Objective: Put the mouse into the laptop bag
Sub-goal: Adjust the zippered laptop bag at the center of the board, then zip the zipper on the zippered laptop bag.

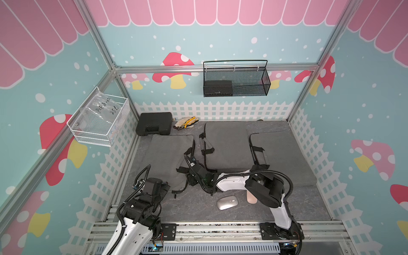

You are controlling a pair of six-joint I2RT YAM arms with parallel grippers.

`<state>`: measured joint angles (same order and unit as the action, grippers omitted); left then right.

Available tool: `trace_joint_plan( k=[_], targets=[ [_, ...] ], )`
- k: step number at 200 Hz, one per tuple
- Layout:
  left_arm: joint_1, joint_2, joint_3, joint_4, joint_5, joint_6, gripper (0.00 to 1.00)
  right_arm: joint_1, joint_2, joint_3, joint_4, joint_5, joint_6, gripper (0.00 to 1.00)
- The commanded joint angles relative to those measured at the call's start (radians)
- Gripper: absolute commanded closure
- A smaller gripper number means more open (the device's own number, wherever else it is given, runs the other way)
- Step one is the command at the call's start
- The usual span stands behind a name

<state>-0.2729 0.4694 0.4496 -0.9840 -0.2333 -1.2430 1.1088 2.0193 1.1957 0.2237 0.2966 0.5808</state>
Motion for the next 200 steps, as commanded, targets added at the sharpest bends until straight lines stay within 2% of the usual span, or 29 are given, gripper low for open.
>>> trace_joint_plan(
  k=[1,31,50,76,167,200],
  targets=[
    [0.012,-0.005,0.000,-0.022,-0.070,-0.029,0.00,0.081,-0.109,-0.038,-0.052,0.104,0.015,0.32],
    [0.026,0.003,-0.016,-0.013,-0.073,-0.029,0.00,0.203,-0.172,-0.115,-0.015,0.184,0.094,0.33],
    [0.038,0.003,-0.025,-0.005,-0.062,-0.027,0.00,0.262,-0.128,-0.102,0.003,0.184,0.146,0.38],
    [0.049,-0.001,-0.032,0.004,-0.047,-0.018,0.00,0.307,0.008,-0.049,0.022,0.184,0.192,0.45],
    [0.085,0.000,-0.057,0.035,-0.020,0.001,0.00,0.317,0.199,0.097,0.022,0.132,0.213,0.50],
    [0.093,0.006,-0.061,0.048,-0.002,0.001,0.00,0.315,0.240,0.124,0.012,0.157,0.220,0.51]
  ],
)
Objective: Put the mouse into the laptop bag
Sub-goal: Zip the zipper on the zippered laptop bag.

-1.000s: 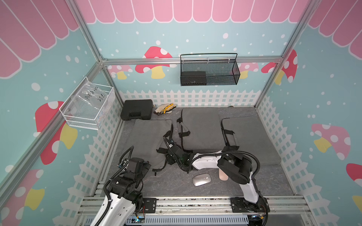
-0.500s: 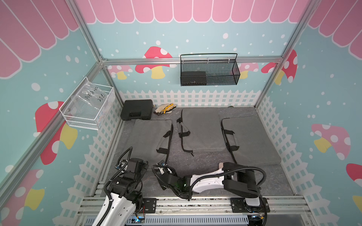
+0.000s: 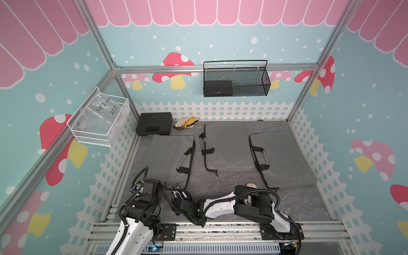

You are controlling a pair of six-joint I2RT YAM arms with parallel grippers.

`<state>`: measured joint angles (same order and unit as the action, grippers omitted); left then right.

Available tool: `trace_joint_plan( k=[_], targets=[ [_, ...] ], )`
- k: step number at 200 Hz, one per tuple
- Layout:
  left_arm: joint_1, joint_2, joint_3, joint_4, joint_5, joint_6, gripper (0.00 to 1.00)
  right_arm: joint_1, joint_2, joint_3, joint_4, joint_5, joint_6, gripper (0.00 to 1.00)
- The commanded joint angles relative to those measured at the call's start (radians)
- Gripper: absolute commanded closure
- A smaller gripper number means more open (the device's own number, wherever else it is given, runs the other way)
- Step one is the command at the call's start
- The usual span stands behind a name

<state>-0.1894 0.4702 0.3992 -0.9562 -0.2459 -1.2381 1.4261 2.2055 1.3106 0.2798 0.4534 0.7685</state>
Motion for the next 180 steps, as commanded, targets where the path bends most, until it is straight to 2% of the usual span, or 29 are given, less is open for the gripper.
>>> trace_joint_plan(
  k=[1,74,139,154,180],
  targets=[
    [0.011,0.005,-0.011,0.020,0.012,-0.004,0.00,-0.003,0.054,0.010,-0.045,0.000,0.032,0.51],
    [0.031,0.003,-0.018,0.028,0.050,0.002,0.00,-0.013,0.131,0.061,-0.093,0.055,0.085,0.63],
    [0.047,0.013,-0.041,0.051,0.085,-0.022,0.00,-0.014,0.107,0.047,-0.069,0.069,0.066,0.96],
    [0.053,0.013,-0.056,0.063,0.106,-0.033,0.00,-0.012,0.082,0.016,-0.020,0.051,0.044,0.99],
    [0.056,0.008,-0.107,0.139,0.170,-0.057,0.00,-0.001,0.039,-0.016,0.016,0.050,0.016,1.00]
  ],
)
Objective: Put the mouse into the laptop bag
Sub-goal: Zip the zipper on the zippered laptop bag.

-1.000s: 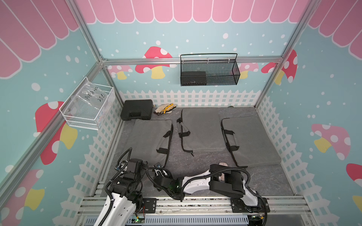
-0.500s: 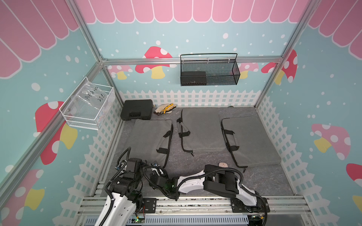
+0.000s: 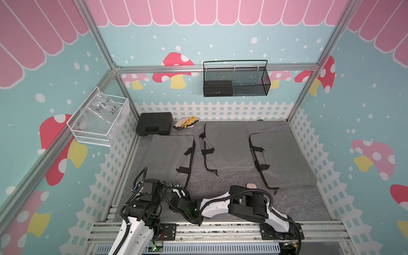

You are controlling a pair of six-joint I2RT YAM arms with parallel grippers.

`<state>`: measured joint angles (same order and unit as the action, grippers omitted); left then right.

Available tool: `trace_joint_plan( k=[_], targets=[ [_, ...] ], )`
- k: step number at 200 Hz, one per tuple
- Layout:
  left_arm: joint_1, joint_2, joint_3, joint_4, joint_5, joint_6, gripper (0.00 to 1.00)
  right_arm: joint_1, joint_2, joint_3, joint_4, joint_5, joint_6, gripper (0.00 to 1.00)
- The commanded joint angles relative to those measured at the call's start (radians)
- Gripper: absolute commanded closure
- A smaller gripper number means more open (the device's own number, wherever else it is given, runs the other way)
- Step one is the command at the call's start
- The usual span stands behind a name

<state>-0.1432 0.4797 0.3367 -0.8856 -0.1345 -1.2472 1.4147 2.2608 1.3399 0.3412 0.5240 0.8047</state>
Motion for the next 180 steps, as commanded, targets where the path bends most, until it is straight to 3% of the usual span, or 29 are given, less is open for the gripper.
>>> trace_joint_plan(
  k=[1,66,82,97,117,153,164,180],
  targets=[
    [0.010,-0.002,-0.046,0.072,0.061,-0.048,0.00,0.010,-0.018,-0.045,-0.046,-0.021,-0.021,1.00],
    [0.020,0.002,-0.143,0.220,0.111,-0.088,0.05,0.050,-0.050,-0.069,0.034,-0.072,-0.070,1.00],
    [0.024,0.002,-0.178,0.281,0.126,-0.097,0.17,0.060,-0.065,-0.082,0.056,-0.069,-0.091,1.00],
    [0.032,0.003,-0.189,0.299,0.136,-0.106,0.35,0.065,-0.080,-0.096,0.058,-0.071,-0.097,1.00],
    [0.044,0.001,-0.173,0.251,0.122,-0.100,0.61,0.065,-0.106,-0.141,0.093,-0.078,-0.087,1.00],
    [0.085,-0.031,-0.138,0.145,0.096,-0.069,0.93,0.062,-0.148,-0.232,0.118,-0.037,-0.069,1.00],
    [0.104,-0.039,-0.130,0.120,0.101,-0.059,1.00,0.058,-0.165,-0.266,0.119,-0.022,-0.066,1.00],
    [0.127,-0.040,-0.127,0.113,0.125,-0.045,1.00,0.051,-0.196,-0.318,0.120,-0.003,-0.057,1.00]
  ],
)
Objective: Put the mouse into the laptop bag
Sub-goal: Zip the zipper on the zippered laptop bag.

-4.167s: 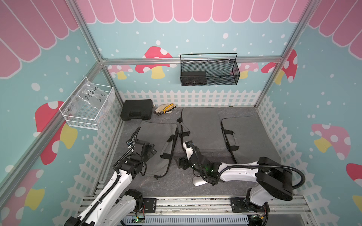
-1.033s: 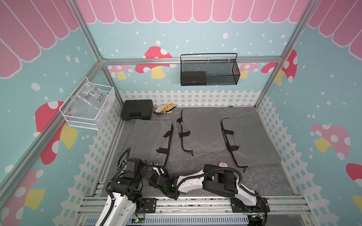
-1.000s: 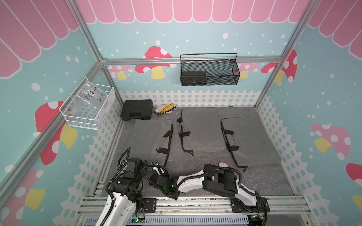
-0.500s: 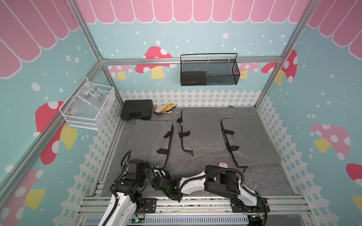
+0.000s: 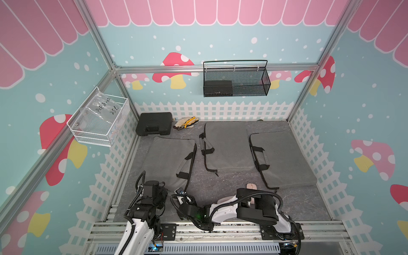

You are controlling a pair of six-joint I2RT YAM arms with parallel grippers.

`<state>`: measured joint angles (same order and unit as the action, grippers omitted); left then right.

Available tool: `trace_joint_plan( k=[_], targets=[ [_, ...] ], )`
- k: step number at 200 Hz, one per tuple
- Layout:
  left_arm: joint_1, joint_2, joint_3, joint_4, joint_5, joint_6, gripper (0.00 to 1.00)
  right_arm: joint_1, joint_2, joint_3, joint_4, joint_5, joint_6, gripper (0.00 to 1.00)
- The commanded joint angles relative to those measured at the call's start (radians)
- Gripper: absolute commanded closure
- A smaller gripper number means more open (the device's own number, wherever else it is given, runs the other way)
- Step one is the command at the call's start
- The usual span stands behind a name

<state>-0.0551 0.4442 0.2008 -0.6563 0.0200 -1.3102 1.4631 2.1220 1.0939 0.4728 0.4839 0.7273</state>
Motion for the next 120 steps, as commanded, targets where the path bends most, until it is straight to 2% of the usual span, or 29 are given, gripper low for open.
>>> trace_joint_plan(
  k=[1,50,79,98,120],
  targets=[
    [0.040,-0.004,0.009,-0.116,-0.027,0.019,1.00,0.002,-0.059,-0.075,-0.011,0.039,0.021,1.00],
    [0.075,0.019,0.019,-0.118,0.032,0.048,1.00,-0.054,-0.135,-0.232,0.026,0.091,0.039,1.00],
    [0.083,0.016,0.026,-0.141,0.044,0.055,1.00,-0.108,-0.128,-0.267,0.102,0.024,-0.004,1.00],
    [0.084,0.009,0.030,-0.149,0.064,0.057,1.00,-0.116,-0.114,-0.237,0.118,-0.014,-0.046,1.00],
    [0.086,0.001,0.041,-0.175,0.073,0.057,0.88,-0.115,-0.077,-0.177,0.121,-0.062,-0.083,1.00]
  ],
)
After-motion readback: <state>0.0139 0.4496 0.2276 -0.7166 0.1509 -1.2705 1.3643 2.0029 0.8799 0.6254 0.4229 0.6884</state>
